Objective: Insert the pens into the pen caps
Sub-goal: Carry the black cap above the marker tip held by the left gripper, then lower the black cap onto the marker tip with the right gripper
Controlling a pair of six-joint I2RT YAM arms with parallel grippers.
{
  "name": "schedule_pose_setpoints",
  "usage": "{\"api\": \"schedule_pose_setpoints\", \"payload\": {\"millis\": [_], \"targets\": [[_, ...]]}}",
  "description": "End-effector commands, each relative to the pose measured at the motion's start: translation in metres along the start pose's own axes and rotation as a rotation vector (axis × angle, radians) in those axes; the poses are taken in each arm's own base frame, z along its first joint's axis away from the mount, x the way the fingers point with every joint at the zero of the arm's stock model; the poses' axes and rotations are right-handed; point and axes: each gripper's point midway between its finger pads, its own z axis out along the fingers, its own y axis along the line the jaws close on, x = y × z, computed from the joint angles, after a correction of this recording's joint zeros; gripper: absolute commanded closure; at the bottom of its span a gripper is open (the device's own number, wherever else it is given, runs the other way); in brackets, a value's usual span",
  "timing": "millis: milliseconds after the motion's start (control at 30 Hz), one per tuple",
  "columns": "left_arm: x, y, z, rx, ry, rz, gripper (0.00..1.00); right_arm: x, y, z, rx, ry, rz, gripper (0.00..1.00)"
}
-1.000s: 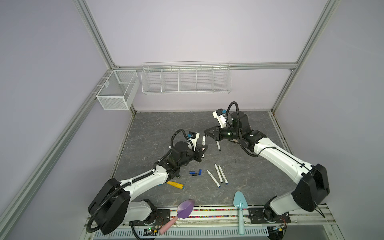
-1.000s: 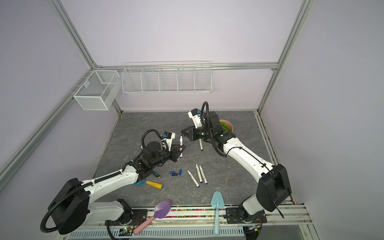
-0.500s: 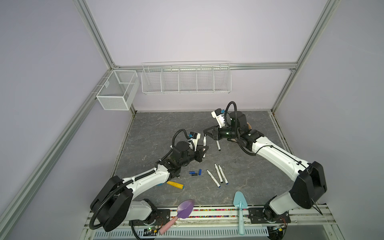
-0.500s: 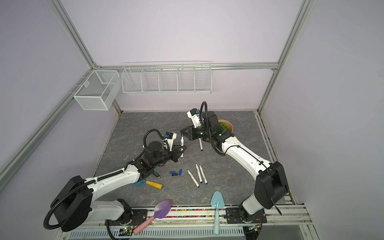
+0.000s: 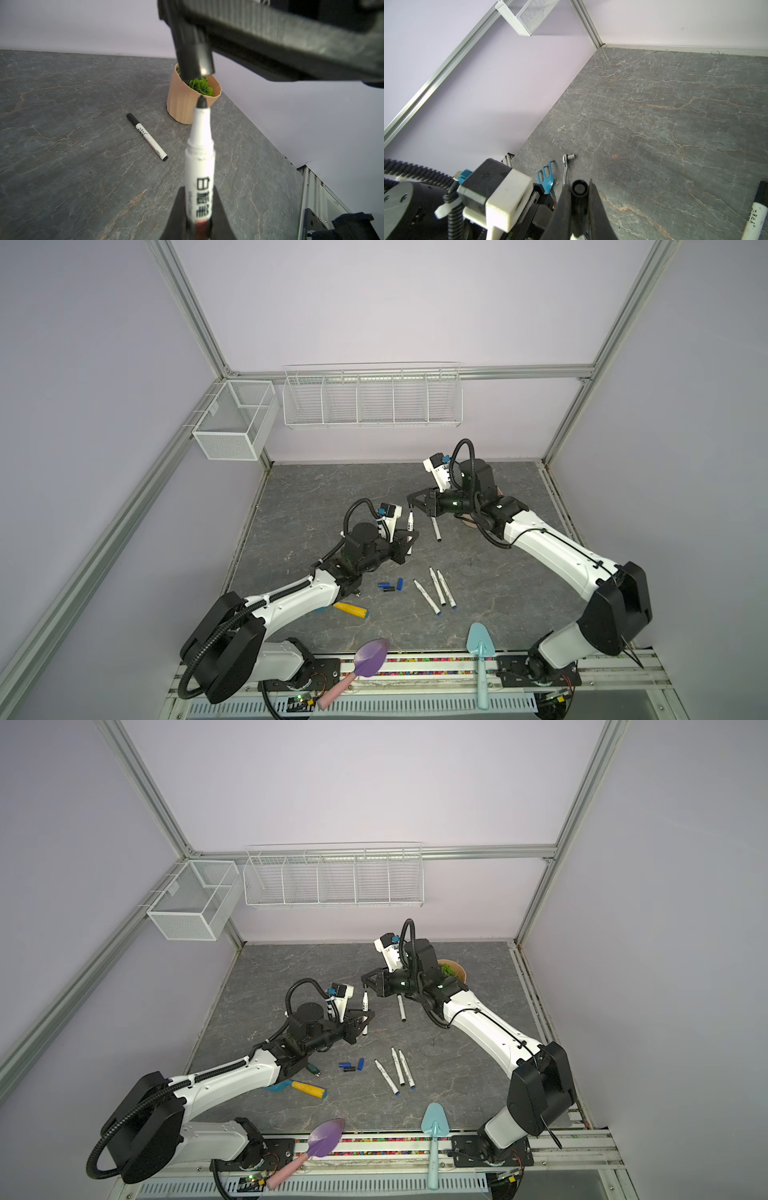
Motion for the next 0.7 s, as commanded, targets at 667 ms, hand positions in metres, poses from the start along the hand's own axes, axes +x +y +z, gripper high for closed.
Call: {"api": "schedule_pose_setpoints", "payload": {"millis": [667], "targets": [[-0.035,-0.004,-0.004,-0.012,-0.139,0.024,1.0,0.04,0.011,-0.013,-0.085,0.078,0.087,0.93]]}}
